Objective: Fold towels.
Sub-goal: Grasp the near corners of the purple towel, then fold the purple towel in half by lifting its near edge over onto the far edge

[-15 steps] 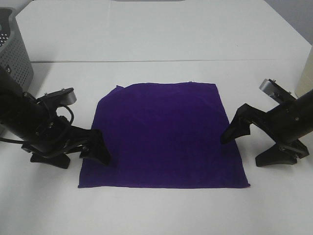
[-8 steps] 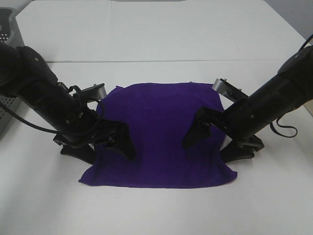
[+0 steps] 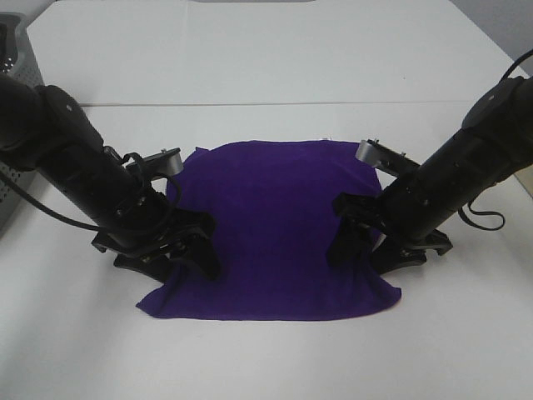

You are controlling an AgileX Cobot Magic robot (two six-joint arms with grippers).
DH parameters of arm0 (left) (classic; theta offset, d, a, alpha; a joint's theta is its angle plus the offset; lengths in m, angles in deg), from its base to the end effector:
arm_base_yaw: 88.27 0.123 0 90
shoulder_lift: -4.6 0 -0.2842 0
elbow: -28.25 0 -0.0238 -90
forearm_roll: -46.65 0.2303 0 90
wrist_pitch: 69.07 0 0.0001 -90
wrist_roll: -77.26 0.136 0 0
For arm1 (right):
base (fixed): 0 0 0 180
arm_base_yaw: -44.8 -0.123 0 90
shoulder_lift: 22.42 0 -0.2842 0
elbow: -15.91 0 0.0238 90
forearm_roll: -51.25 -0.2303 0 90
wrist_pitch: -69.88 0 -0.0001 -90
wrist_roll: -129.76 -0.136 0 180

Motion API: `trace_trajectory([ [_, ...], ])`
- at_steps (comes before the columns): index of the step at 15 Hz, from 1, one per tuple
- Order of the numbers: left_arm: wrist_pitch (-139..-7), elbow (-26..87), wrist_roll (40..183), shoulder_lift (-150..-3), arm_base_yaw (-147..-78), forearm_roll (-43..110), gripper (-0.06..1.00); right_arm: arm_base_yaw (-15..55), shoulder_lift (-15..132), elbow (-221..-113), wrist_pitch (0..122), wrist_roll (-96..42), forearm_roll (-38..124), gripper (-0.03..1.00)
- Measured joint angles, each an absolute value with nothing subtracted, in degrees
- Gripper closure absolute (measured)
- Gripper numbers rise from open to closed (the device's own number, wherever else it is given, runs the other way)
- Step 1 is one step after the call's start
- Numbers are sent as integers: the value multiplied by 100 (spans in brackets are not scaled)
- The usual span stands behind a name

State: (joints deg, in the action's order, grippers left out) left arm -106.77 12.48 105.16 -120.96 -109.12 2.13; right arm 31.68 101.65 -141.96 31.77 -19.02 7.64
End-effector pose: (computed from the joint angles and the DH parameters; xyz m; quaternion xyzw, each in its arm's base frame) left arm 0.3050 -0.1786 0.0682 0.1107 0.9658 -0.2333 0.0222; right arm 0.2946 0.1282 0.0576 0.0717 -0.9727 -0.2209 0.0002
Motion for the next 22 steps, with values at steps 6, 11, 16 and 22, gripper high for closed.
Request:
trace_trajectory([
  [6,-10688,1592,10482,-12302,-10924,442,93,3168,10233,-14179,3315,-1930,879,95],
  [11,-11405,1947,10482,-12210,-10924,476,94,3168,9924,-14110,3252,-1936,1148,95],
  [16,-11393,2526,10327,-11826,-10907,608,94,3168,9328,-14986,3246,-2142,1297,95],
  [22,-10551,3379,10224,-11901,-10907,763,94,3168,9678,-16413,3349,-2744,2180,95],
])
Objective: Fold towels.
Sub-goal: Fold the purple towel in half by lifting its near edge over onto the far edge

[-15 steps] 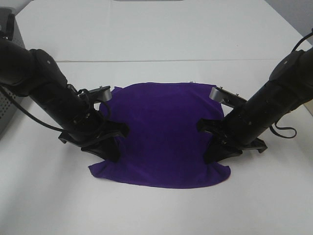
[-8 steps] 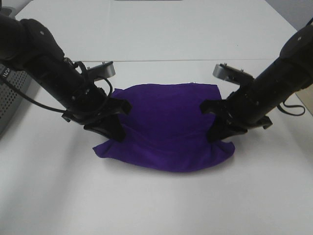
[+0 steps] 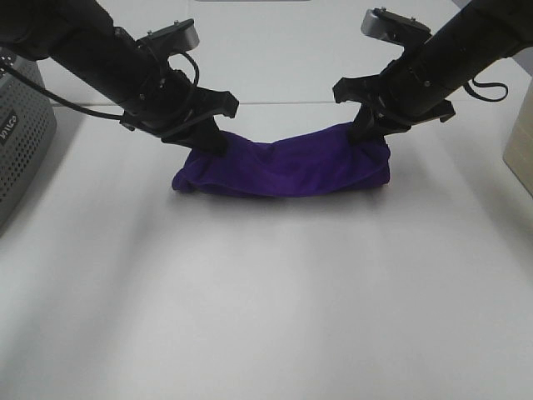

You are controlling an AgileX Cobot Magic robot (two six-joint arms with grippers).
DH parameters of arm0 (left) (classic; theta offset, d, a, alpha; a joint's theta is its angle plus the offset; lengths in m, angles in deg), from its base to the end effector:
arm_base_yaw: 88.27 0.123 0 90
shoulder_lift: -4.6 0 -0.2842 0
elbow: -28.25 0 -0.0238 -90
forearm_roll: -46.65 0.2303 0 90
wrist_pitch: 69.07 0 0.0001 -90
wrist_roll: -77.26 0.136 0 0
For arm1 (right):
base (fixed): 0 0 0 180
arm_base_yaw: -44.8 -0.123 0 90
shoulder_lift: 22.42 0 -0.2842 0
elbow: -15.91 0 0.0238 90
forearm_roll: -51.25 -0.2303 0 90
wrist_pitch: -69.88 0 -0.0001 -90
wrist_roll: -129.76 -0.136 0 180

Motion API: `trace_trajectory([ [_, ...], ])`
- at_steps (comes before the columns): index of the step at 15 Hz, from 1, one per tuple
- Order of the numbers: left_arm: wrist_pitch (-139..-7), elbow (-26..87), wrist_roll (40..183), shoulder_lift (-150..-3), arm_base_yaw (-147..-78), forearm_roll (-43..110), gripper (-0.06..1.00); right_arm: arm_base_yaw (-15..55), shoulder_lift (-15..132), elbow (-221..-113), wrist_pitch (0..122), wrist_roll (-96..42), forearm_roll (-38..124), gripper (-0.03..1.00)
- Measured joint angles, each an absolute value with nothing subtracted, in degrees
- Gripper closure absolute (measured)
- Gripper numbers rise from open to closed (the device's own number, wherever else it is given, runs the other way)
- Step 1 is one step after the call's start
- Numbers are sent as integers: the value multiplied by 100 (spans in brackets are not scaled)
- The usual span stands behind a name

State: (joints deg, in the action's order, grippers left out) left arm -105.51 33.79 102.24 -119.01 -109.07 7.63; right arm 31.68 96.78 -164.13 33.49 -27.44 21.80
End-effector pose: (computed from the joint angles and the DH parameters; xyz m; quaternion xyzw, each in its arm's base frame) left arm 0.3920 -0.2034 0.1654 0.1565 0.9319 -0.2450 0.2170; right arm 0.3929 0.1323 0.1649 -0.1316 0.9510 0.1727 0.2202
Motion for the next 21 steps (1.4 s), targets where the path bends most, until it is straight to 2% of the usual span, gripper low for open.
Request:
trace_trajectory([
  [6,-9823,4050,10224,-12382,-10769,803,94,3225,10709,-17714,3590,-3174,2523,95],
  [11,-10098,4777,10224,-13030,-10592,809,94,3363,11156,-18052,3596,-3282,2592,95],
  [18,-10024,4972,10224,-13603,-10592,883,94,3363,11752,-18556,3567,-3288,2626,95],
  [19,-10024,5012,10224,-13654,-10592,895,94,3363,11821,-18556,3567,-3288,2626,93],
  [21,-10001,5155,10224,-13660,-10592,946,89,3363,11884,-18556,3550,-3386,2701,80],
])
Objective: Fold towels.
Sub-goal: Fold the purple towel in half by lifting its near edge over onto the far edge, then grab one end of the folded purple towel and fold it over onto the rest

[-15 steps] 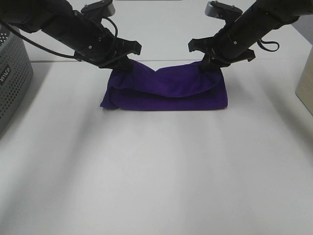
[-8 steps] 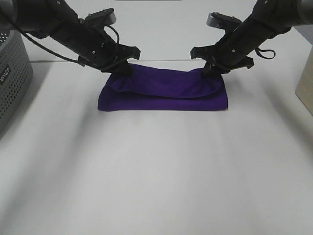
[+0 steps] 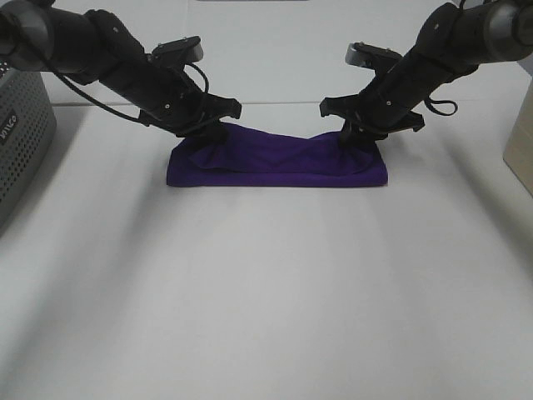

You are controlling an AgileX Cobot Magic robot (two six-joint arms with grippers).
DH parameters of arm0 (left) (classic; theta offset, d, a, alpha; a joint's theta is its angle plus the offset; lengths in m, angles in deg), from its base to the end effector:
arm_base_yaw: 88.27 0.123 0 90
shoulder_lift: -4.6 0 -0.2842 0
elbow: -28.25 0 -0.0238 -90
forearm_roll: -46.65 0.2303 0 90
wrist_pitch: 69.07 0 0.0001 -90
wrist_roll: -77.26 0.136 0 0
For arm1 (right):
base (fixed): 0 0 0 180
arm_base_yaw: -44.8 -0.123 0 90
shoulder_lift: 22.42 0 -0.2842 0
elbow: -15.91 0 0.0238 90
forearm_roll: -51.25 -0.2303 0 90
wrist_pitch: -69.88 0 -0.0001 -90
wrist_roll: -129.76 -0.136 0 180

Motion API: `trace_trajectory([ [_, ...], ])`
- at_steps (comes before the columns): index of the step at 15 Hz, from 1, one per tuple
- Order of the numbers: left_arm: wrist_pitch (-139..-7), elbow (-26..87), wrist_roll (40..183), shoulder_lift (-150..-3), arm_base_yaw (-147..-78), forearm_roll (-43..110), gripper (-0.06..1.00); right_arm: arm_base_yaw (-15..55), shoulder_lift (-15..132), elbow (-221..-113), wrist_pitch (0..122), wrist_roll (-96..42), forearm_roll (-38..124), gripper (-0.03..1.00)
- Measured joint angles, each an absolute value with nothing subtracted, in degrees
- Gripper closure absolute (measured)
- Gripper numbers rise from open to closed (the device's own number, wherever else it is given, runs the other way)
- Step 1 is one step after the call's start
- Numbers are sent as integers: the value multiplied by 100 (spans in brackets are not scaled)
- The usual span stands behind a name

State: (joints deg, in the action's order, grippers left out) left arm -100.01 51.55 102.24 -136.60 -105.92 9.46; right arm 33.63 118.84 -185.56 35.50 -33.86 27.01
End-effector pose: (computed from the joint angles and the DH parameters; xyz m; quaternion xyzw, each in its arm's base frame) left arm 0.4761 -0.1959 0.1105 0.1275 0.9303 -0.2146 0.2688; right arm 0.4804 0.1270 0.0905 -0.0886 0.9595 0.1442 0.2253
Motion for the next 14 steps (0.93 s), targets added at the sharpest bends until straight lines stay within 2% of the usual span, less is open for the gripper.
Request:
trace_trajectory([
  [1,-9995,5207,10224,-13660,-10592,992,86,3363,11884,-18556,3550,-3472,2798,70],
  [3,-10007,5219,10224,-13666,-10592,1049,74,3363,11884,-18556,3464,-3701,3102,43],
  [4,-10052,5224,10218,-13671,-10592,1141,65,3363,11878,-18556,3292,-3815,3274,32],
  [5,-10138,5224,10144,-13671,-10580,1336,52,3363,11866,-18556,3040,-3890,3526,25],
  [7,-10448,5241,9748,-13671,-10540,1943,27,3363,11672,-18556,2645,-3936,3950,21],
  [8,-10620,5264,9525,-13631,-10471,2264,22,3363,11477,-18556,2599,-3987,4133,20],
  [11,-11508,5448,9204,-13419,-10139,2705,19,3369,10732,-18556,2410,-4045,4208,20],
  [14,-12023,5476,9302,-13488,-9858,2740,19,3369,10136,-18573,1430,-4165,4007,20],
])
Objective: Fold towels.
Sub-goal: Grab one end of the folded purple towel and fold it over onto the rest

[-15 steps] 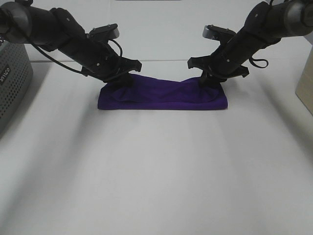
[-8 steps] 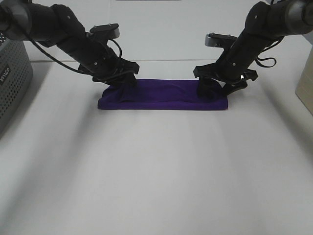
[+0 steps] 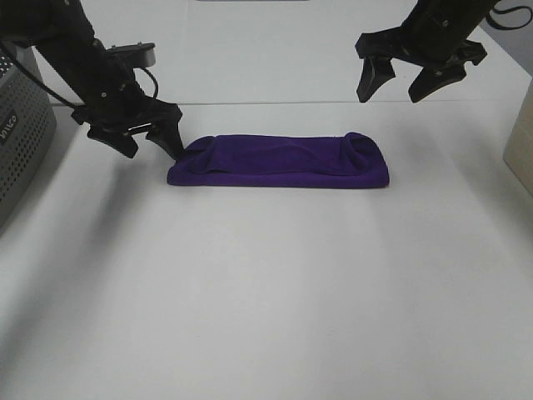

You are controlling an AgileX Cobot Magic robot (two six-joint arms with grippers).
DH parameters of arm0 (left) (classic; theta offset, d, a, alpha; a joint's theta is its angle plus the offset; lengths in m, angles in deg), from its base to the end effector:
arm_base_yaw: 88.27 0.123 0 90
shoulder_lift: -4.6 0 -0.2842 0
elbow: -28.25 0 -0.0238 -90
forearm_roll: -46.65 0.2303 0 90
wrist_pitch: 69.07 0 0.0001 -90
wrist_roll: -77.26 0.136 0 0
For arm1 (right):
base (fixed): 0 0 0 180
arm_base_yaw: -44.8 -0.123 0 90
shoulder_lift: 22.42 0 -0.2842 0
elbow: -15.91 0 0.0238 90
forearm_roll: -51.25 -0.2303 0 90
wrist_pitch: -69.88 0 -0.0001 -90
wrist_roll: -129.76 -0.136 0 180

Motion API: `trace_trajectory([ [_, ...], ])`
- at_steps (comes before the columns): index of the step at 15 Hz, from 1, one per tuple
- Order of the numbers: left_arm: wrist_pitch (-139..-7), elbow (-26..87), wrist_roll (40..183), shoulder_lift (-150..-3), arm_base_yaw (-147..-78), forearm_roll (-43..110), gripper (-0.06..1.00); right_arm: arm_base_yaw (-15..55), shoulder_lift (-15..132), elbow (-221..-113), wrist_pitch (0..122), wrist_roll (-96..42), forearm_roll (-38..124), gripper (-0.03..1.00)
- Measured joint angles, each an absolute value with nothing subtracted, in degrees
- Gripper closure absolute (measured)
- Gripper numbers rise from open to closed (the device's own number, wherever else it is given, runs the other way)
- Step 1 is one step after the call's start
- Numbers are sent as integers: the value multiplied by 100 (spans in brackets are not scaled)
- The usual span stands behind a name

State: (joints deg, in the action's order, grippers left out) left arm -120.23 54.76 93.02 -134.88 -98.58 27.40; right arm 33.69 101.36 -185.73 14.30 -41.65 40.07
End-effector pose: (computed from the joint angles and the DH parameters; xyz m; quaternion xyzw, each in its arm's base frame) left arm 0.4628 -0.1197 0.1143 0.1366 0.9707 -0.1368 0.1428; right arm 0.4276 0.1062 0.2103 -0.1291 0.9687 0.0937 0.1903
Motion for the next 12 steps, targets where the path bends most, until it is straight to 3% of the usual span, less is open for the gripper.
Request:
trace_trajectory([
  [6,-12264,5854,9680,-14107,-9744,1955,19,3369,9804,-18573,679,-4176,3875,20],
  [12,-12900,7126,9766,-15087,-9744,620,19,3369,9804,-18573,467,-4176,3864,20],
])
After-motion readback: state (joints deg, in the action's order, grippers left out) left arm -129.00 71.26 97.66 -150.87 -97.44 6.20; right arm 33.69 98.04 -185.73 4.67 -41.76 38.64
